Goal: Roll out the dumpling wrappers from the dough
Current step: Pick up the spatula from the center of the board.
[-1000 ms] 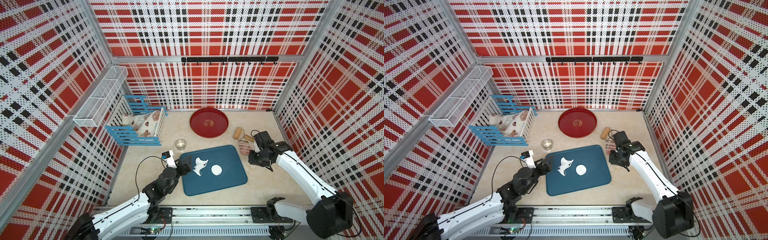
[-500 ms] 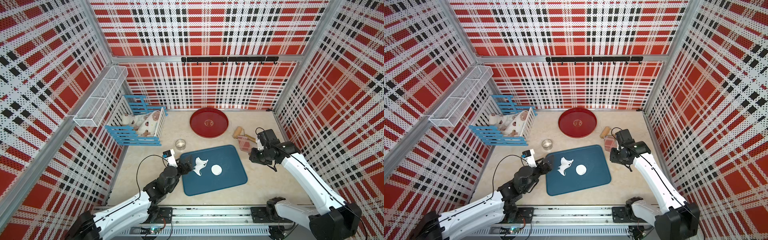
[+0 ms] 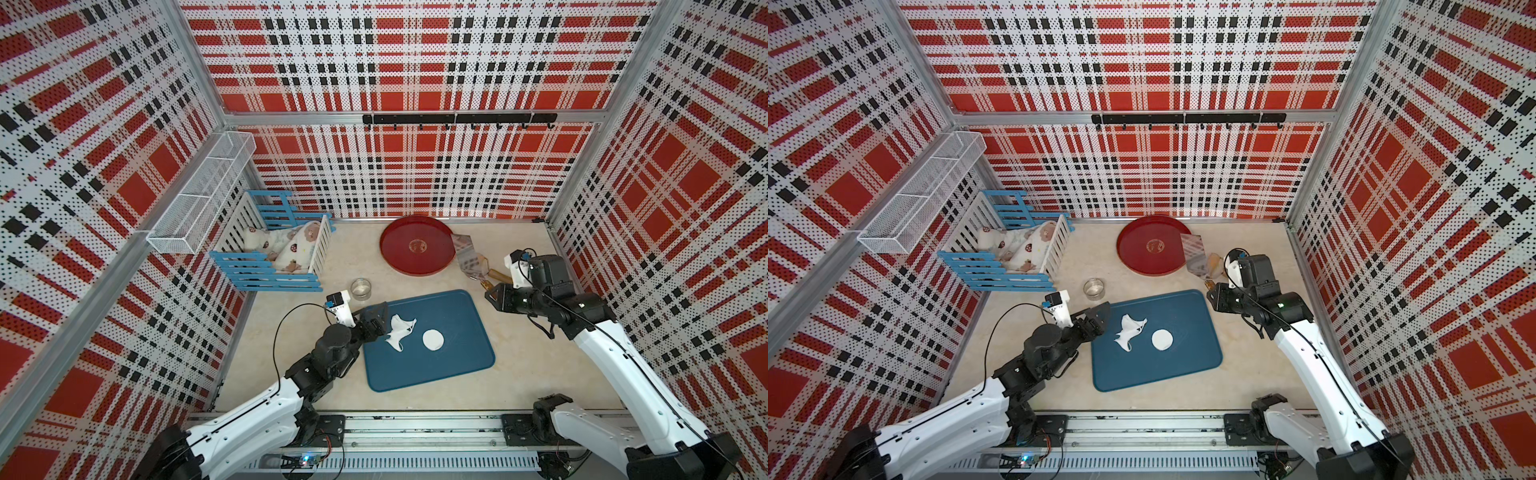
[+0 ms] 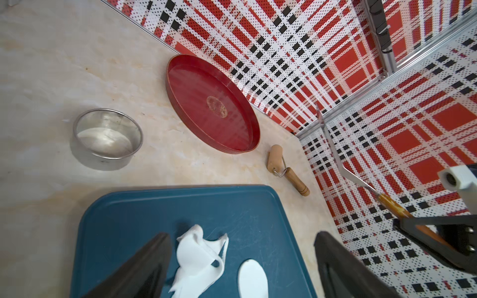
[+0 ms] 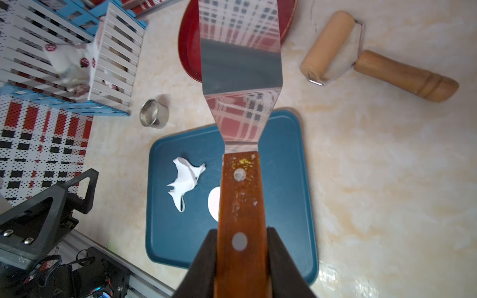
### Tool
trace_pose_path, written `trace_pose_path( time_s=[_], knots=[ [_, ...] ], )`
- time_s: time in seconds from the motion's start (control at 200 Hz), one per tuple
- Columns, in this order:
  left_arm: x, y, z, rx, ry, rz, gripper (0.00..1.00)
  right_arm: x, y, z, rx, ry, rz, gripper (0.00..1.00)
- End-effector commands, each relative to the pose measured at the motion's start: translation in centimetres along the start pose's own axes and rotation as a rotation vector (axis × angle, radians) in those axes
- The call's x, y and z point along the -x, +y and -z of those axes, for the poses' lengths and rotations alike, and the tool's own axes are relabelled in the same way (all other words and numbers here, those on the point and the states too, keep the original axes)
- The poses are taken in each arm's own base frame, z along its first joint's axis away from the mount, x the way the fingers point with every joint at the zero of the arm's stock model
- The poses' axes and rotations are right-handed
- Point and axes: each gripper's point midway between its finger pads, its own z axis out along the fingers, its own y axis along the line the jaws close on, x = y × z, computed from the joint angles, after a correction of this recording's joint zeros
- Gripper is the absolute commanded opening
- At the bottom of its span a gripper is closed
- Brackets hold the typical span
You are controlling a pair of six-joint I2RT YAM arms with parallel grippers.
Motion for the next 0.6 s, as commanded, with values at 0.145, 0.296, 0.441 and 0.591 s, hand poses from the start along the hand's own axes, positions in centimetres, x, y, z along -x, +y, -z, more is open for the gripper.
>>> trace_pose_path(
  time_s=[0.145,0.296,0.441,0.591],
  knots=[
    [2.7,-3.7,-0.6,-0.159,0.029,0.07,0.92,1.7,7.4,-1.9,0.191,-0.13,0.262,0.0],
    [3.8,-4.4,-1.3,-0.208,0.068,0.109,0.92,0.2,10.1,-2.9,0.252,-0.129,0.372,0.0],
    [4.7,-5.1,-2.3,-0.246,0.114,0.137,0.9,-1.6,11.6,-3.7,0.243,-0.114,0.477,0.0],
    [4.8,-5.1,-3.5,-0.267,0.152,0.168,0.87,-2.8,12.8,-4.1,0.273,-0.109,0.532,0.0]
  ],
)
